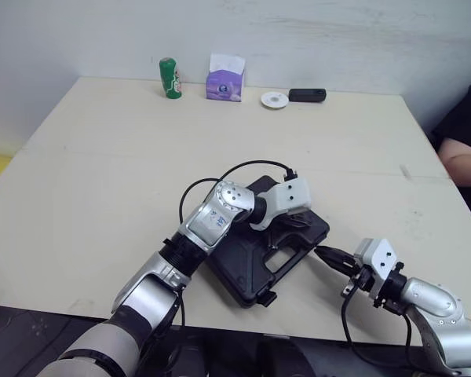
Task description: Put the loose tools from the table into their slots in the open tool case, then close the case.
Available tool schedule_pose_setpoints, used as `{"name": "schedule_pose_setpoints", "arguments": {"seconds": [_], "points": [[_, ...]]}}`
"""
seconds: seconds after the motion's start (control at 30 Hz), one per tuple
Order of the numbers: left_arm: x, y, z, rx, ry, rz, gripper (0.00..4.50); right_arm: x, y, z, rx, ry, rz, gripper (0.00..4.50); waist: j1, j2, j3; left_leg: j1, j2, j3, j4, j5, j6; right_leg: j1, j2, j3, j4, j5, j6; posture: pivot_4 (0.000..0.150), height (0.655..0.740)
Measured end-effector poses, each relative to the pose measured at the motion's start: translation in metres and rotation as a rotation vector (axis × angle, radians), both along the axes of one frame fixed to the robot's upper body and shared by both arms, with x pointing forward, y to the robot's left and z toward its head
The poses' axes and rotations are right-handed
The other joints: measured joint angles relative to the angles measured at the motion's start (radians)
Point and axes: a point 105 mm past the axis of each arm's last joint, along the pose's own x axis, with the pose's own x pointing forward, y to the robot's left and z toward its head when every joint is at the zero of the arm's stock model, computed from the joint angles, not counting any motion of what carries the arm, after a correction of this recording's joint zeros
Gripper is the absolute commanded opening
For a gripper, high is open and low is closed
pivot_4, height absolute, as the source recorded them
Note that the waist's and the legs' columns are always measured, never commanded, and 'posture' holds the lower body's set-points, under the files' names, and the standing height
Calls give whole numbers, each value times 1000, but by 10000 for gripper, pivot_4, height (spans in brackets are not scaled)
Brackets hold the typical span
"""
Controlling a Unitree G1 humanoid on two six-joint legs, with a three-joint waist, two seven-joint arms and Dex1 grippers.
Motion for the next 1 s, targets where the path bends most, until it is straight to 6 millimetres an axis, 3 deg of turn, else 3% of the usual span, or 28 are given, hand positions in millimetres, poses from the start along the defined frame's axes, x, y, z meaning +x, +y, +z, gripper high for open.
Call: {"name": "schedule_pose_setpoints", "arguments": {"seconds": [0.47, 0.6, 1.0], "points": [[-2, 5, 0, 3, -4, 15, 376, 12, 1, 19, -51, 12, 73, 0, -24, 0, 0, 2, 0, 0, -6, 1, 0, 0, 0, 1, -2, 1, -2, 1500, 7400], [-4, 4, -2, 13, -9, 6, 376, 20, 10, 34, -47, -40, 112, 0, -21, -2, -1, 8, -1, 0, -13, 2, -2, 3, 0, 2, -4, 1, -3, 1500, 7400], [-4, 6, -2, 21, -24, 7, 376, 18, 11, 32, -30, -18, 122, 0, -14, -4, -3, 8, -1, 0, -16, 0, -6, 4, -1, 1, -9, 1, -4, 1500, 7400]]}}
